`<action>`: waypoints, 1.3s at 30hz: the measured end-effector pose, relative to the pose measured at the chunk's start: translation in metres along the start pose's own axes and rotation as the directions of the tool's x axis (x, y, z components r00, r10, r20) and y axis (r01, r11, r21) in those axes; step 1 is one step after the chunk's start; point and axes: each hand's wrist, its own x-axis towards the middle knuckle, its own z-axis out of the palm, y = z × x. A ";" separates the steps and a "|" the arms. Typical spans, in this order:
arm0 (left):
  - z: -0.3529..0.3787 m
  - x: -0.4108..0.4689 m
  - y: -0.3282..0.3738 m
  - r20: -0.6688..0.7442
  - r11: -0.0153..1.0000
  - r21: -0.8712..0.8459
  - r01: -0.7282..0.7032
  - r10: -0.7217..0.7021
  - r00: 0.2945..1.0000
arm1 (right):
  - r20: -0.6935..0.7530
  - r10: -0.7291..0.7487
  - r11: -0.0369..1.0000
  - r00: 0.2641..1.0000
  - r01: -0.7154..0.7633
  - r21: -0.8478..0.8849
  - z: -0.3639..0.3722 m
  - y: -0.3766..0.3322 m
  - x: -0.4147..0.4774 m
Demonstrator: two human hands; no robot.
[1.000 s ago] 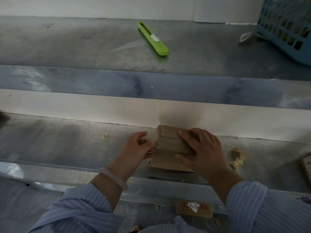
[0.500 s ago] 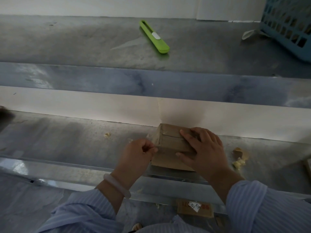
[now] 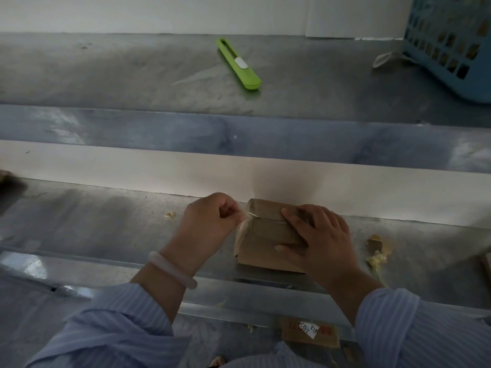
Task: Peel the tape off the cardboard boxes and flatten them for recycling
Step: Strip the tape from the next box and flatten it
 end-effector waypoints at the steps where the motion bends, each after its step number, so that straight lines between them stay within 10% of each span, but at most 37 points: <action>1: 0.003 0.000 0.000 -0.027 0.999 0.003 -0.049 0.049 0.998 | -0.001 -0.001 1.000 1.000 0.001 0.003 0.000 -0.001 -0.001; 17: 0.029 0.026 0.001 -0.090 0.938 0.158 -0.309 0.325 0.941 | -0.019 -0.014 1.000 1.000 0.014 0.019 -0.001 -0.002 -0.003; 24: 0.034 0.036 0.009 -0.188 0.819 0.288 -0.496 0.556 0.809 | 0.004 -0.012 0.999 1.000 0.012 0.033 -0.006 -0.002 -0.002; 39: 0.031 0.050 0.001 -0.094 0.845 -0.019 -0.534 0.530 0.843 | 0.031 -0.020 0.998 0.999 0.019 0.052 -0.011 -0.001 -0.002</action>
